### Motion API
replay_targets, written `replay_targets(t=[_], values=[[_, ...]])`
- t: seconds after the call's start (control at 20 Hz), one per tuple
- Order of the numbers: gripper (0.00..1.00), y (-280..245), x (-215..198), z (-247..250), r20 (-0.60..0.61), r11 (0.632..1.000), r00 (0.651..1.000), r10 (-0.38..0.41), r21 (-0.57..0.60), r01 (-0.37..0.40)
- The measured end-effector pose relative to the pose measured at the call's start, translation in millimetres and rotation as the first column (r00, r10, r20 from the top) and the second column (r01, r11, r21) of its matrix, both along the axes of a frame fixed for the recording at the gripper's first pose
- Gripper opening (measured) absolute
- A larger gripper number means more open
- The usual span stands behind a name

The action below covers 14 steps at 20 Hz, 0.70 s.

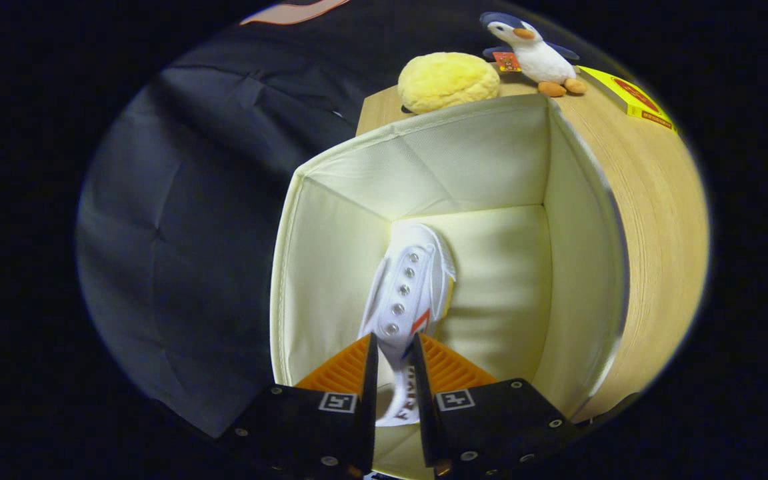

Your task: Open the storage box then place both shoes into the box .Put the left shoe in first, then the right shoe, with the right side of both shoes facing outward in a uniform manner.

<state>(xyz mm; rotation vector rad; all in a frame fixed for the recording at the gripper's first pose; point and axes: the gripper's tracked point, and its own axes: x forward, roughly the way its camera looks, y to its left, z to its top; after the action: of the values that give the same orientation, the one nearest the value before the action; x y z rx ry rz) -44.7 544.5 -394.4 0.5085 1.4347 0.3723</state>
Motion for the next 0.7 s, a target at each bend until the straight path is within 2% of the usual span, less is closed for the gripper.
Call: replay_targets(t=[0.05,0.15,0.3,0.4,0.45,0.55,0.7], values=[[0.35,-3,3,8,0.013,0.999,1.0,-0.005,0.037,0.005],[0.39,-6,7,39,0.038,0.99,0.999,-0.008,0.141,0.003],[0.39,-40,13,80,0.168,0.98,0.986,0.013,0.195,-0.046],[0.52,-74,12,100,0.241,0.981,0.97,0.021,0.183,-0.067],[0.62,-96,13,106,0.272,0.983,0.962,0.014,0.171,-0.062],[0.75,-143,17,116,0.341,0.99,0.94,-0.003,0.135,-0.046],[0.86,-228,21,109,0.457,1.0,0.889,0.023,-0.008,-0.022]])
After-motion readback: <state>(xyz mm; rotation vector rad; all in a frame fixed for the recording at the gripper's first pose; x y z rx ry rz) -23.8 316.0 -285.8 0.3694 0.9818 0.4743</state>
